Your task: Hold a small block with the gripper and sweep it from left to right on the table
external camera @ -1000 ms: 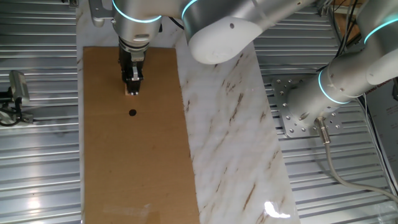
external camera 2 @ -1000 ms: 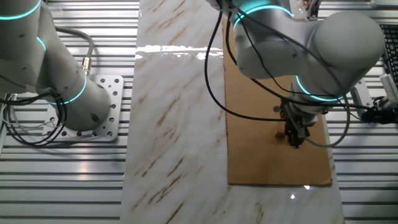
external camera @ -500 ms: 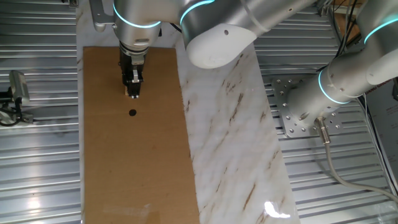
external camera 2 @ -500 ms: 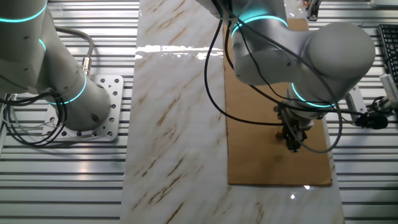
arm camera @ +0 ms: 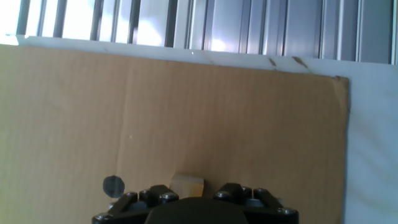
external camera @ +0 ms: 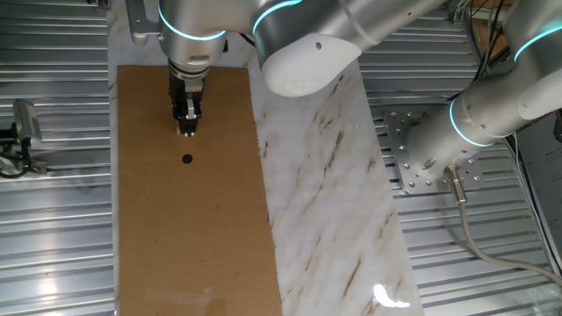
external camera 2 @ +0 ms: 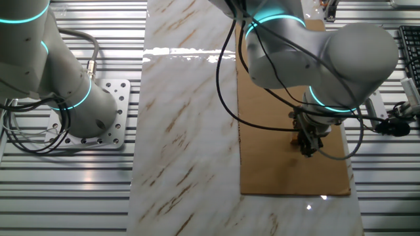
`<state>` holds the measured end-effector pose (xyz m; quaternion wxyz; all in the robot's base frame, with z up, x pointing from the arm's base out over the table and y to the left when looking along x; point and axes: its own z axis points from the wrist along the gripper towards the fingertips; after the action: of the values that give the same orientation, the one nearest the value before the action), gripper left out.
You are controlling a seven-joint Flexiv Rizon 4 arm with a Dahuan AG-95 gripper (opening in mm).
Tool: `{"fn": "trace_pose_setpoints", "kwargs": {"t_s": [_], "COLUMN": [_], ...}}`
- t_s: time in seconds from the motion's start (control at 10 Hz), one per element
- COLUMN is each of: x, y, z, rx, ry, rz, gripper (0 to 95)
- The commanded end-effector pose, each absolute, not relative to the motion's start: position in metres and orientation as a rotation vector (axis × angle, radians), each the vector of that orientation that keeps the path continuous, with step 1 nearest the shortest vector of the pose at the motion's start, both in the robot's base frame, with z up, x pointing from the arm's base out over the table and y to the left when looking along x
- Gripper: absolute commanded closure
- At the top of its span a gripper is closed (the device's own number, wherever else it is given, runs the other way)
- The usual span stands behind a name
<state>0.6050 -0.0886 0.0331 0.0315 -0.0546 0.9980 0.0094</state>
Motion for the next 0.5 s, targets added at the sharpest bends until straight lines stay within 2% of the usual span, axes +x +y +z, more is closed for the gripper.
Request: {"fn": "trace_pose_setpoints", "kwargs": {"t_s": [0.1,0.4,0.5], "x": [0.6042,0.6044,0.6044], "y": [-0.0884,-0.086,-0.086], "z": [0.0317,0.0292,0.0292], "rx": [-0.166,-0.154,-0.154], "ry": [3.069,3.067,3.067], "rz": [0.026,0.024,0.024], "gripper": [38.0,38.0,57.0]}}
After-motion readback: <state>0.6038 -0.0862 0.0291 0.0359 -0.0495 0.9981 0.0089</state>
